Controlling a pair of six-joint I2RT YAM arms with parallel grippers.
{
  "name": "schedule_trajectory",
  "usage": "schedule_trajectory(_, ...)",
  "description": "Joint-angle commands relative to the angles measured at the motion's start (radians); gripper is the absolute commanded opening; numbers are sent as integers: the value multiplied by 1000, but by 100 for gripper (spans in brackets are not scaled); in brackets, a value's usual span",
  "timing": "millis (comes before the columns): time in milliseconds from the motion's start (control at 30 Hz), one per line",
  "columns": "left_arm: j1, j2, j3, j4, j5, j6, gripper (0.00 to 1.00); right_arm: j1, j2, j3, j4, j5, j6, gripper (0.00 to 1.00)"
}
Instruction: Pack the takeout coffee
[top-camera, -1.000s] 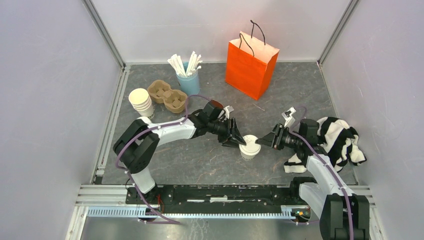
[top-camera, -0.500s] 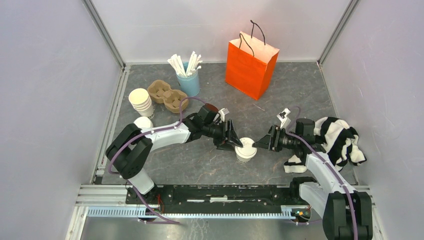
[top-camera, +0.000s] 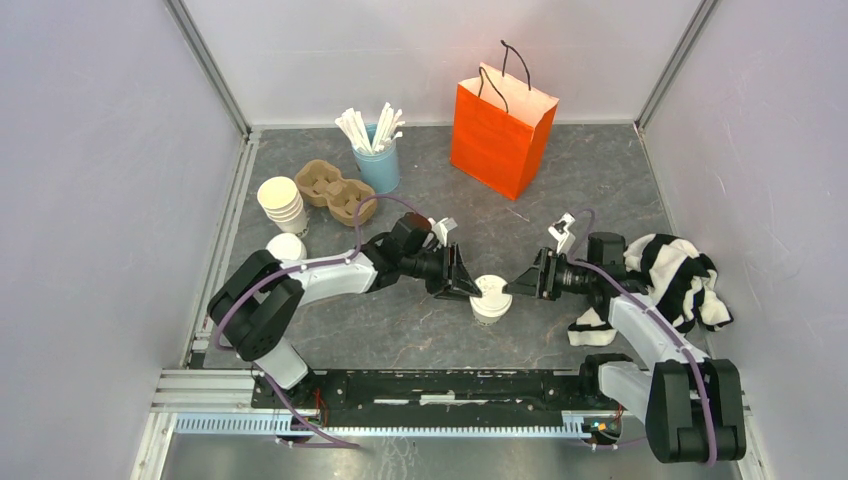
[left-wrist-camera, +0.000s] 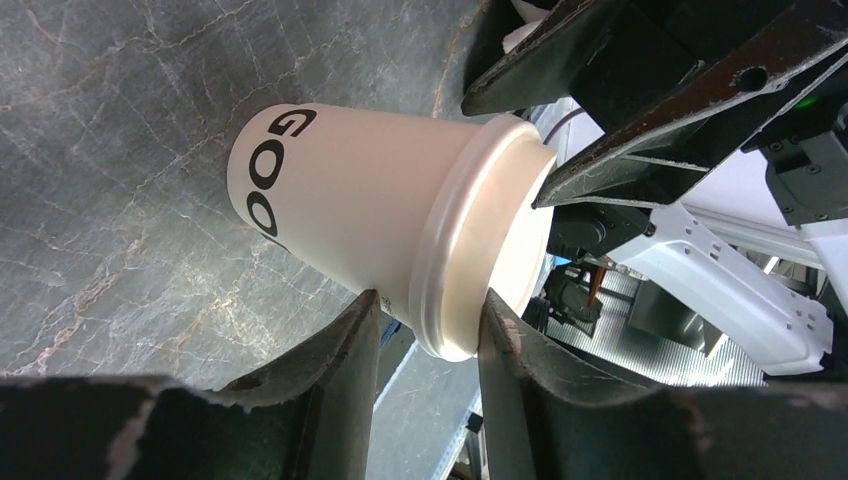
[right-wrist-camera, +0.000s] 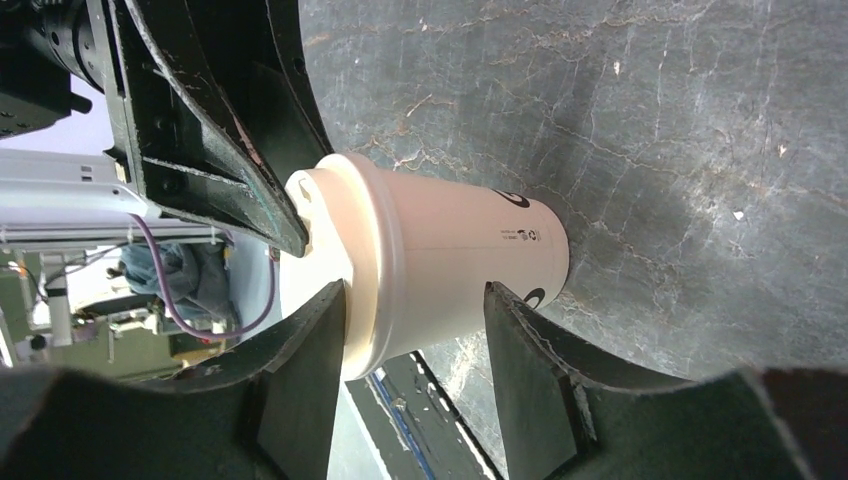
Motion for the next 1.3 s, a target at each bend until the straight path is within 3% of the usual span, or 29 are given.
schedule_trajectory(0, -4, -4, -72, -150, -99, 121, 41, 0, 16, 40, -125, 136, -166, 57)
schedule_trajectory(200, -4, -52, 28, -200, -68, 100, 55, 0, 15, 133, -188, 108, -177, 68)
schedule_trajectory(367, -2, -52, 147, -275, -72, 117, 76, 1, 4, 229, -300, 110, -217, 81)
schedule_trajectory(500, 1, -18, 224, -320, -76, 145, 82, 12, -26, 217, -314, 95, -195, 84)
schedule_trajectory(633, 0, 51, 279, -338, -67, 166, 75, 53, -35, 189, -309, 87, -177, 81)
schedule_trajectory(767, -1, 77, 284, -344, -73, 172, 61, 66, -35, 182, -255, 70, -145, 66)
schedule_trajectory(967, -9, 29, 218, -323, -85, 137, 50, 95, 62, 212, -208, 62, -176, 44)
schedule_trajectory(1167, -44, -22, 139, -246, -91, 51, 48, 121, 134, 253, -173, 58, -185, 42)
schedule_trajectory(1267, -50, -51, 115, -235, -109, 30, 53, 120, 163, 293, -210, 67, -216, 54)
